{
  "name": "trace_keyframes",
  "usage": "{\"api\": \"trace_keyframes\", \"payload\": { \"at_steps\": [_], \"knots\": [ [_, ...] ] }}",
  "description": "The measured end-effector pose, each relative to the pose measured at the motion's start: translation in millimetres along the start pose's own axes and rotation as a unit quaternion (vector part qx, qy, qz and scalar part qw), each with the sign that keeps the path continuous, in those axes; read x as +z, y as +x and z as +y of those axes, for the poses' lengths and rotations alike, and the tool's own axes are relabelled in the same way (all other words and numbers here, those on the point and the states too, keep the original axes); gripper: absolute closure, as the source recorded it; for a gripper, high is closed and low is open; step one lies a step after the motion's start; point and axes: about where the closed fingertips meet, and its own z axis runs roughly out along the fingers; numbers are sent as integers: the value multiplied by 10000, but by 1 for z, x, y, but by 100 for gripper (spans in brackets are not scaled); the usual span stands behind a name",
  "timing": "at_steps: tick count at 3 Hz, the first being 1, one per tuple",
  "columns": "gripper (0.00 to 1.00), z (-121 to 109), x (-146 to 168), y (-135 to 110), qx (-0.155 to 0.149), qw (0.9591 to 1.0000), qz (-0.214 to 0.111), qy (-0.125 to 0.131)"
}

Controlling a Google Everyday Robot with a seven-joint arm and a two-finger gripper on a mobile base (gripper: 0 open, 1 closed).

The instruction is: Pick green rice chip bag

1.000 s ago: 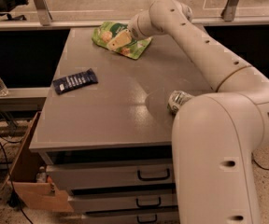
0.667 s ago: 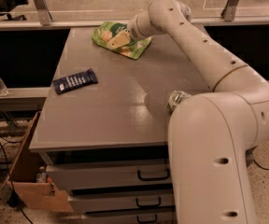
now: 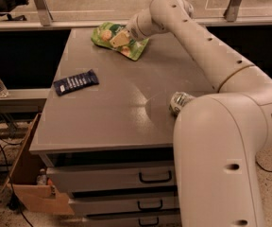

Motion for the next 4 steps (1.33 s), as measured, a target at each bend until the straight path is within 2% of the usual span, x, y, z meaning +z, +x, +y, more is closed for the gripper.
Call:
{"api": "trace_keyframes", "payload": {
  "at_steps": [1, 2, 3, 4],
  "knots": [
    [88, 18, -19, -22, -233, 9994, -185, -199],
    [100, 41, -49, -58, -609, 9957, -549, -423],
    [100, 64, -80, -90, -802, 9878, -1091, -769],
    [100, 83, -103, -109, -627, 9787, -1666, -1022]
  ]
}}
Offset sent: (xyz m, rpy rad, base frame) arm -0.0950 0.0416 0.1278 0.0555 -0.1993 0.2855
